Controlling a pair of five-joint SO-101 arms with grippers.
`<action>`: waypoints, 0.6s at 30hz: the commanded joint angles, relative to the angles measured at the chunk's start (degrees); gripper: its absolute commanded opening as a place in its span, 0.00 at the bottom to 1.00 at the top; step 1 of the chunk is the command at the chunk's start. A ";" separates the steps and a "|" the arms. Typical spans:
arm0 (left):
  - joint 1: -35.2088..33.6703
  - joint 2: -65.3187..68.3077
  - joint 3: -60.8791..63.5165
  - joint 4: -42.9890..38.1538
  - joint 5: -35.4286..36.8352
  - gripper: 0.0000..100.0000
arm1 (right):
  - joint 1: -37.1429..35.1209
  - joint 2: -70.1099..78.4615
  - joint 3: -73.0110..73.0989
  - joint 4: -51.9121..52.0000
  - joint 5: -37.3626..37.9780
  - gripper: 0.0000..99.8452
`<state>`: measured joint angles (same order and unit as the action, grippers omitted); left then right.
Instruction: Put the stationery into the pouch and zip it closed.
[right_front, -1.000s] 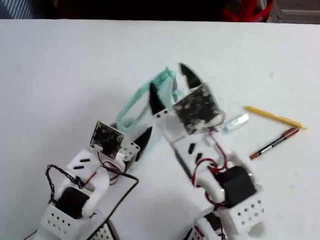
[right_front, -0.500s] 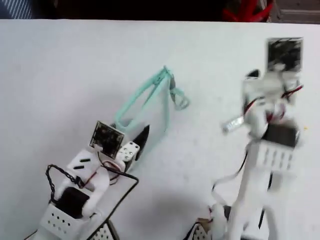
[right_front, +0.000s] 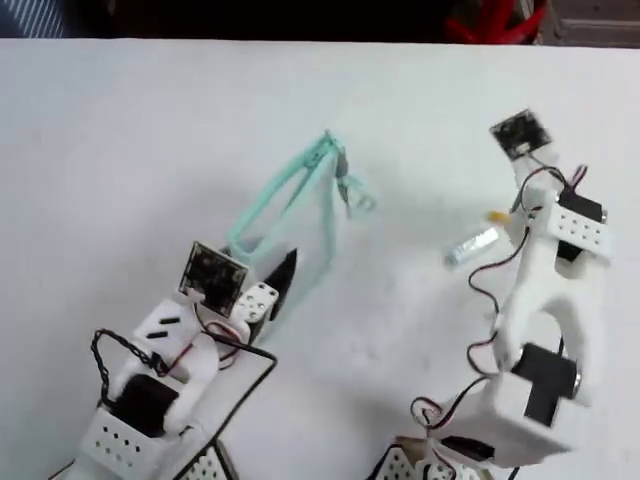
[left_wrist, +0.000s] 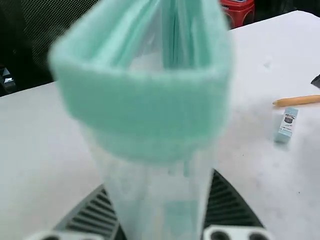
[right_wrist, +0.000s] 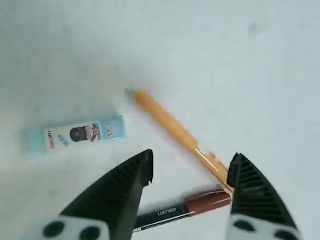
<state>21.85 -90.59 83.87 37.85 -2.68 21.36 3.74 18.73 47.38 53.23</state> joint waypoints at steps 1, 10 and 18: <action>-0.48 -0.75 -2.46 -1.32 -0.70 0.14 | 0.40 2.51 -4.40 -3.56 2.37 0.23; -0.48 -0.75 -2.46 -1.32 -0.70 0.14 | -0.48 17.80 -14.51 1.89 2.73 0.23; -0.48 -0.75 -2.46 -1.32 -0.70 0.14 | -0.75 28.00 -24.26 8.75 9.05 0.06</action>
<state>21.85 -90.59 83.87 37.85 -2.68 21.36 30.11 -2.11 53.19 58.15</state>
